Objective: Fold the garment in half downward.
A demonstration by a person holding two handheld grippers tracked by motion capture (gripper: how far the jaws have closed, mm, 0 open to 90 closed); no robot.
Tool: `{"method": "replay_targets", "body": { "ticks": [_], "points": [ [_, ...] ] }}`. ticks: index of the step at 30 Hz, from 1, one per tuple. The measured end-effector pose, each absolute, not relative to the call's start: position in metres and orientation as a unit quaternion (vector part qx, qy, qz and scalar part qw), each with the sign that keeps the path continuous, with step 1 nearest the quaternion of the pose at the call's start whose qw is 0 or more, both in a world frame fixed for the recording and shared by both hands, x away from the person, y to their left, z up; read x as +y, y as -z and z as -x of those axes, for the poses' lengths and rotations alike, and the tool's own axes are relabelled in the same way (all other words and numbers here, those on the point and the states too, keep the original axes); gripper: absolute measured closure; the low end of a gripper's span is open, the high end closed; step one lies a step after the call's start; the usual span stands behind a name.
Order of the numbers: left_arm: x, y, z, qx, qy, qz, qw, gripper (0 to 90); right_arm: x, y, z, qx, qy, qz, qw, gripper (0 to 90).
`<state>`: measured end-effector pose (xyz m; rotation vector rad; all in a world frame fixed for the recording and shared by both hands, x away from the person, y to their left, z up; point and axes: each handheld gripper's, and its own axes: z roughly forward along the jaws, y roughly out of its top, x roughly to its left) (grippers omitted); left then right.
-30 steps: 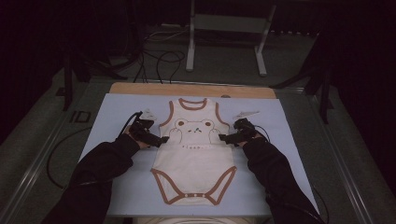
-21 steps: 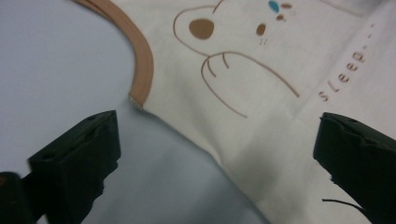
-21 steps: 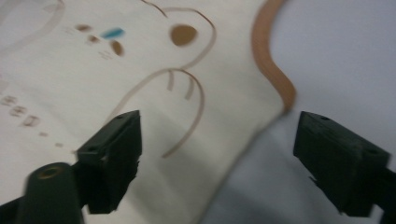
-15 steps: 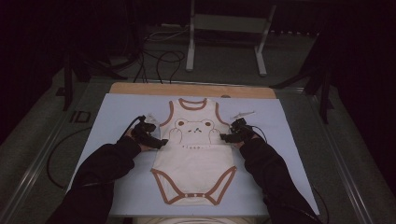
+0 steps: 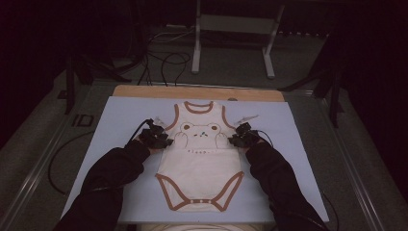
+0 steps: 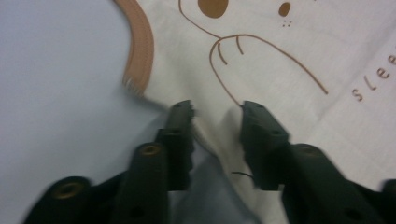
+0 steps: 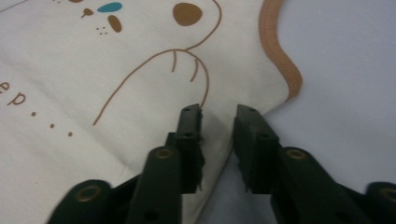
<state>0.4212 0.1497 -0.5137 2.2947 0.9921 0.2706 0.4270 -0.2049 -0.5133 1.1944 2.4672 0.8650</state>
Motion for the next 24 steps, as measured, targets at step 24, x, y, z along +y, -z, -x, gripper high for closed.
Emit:
{"method": "replay_targets", "body": {
  "ticks": [24],
  "points": [
    [0.149,0.502,-0.423,0.372,-0.098,-0.866,0.321,89.6,-0.206,0.498,-0.426,0.855,-0.314,-0.395,0.122,89.4]
  ]
}}
